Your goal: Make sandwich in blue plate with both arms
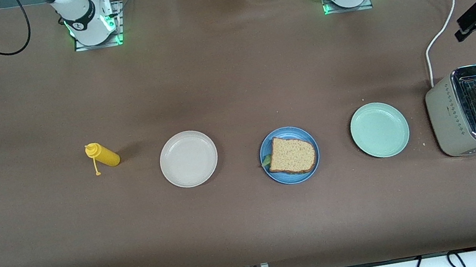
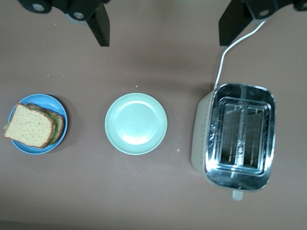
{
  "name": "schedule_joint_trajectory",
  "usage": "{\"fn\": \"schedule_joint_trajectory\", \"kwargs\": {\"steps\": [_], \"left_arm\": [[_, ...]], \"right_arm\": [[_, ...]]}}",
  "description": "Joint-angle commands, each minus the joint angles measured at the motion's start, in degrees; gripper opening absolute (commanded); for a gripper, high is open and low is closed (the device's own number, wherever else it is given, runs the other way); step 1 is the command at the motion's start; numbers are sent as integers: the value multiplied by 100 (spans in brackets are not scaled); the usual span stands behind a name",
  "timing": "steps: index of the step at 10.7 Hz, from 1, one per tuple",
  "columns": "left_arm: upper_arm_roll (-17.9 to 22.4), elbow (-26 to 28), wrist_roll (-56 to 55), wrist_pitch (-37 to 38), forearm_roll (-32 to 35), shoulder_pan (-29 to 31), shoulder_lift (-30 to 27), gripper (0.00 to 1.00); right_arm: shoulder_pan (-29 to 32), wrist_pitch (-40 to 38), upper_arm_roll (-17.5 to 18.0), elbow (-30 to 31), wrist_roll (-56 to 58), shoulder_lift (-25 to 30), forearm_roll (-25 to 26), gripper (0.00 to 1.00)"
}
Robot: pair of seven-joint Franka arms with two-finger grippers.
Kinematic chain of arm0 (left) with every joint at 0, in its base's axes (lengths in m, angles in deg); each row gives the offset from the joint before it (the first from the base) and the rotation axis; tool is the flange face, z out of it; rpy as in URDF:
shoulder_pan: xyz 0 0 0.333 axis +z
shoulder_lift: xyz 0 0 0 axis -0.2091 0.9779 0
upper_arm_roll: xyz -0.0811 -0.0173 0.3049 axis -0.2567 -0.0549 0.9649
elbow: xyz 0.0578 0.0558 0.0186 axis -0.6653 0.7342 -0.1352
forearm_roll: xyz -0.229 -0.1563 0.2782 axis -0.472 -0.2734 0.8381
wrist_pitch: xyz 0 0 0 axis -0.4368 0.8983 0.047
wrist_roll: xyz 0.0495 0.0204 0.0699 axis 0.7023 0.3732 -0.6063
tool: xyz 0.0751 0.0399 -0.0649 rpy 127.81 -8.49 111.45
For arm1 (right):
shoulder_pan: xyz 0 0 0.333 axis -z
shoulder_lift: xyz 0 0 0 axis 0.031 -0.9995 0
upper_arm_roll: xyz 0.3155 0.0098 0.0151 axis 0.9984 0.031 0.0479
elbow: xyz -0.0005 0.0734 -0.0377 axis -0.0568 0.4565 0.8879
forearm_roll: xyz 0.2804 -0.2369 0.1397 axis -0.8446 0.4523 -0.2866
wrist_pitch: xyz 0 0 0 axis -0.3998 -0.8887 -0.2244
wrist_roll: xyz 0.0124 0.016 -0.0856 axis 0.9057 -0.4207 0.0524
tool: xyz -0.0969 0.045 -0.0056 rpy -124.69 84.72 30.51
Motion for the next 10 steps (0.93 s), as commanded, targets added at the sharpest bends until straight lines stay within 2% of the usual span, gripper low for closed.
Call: {"fn": "schedule_joint_trajectory", "kwargs": {"steps": [1,10], "left_arm": [[83,224,-122,89,170,14,-210,100],[13,66,-122,361,179,-65,-87,100]], "right_arm": [[15,-106,0,-89,32,5,-89,100],[15,-107,9,-89,32,5,-89,100]]}}
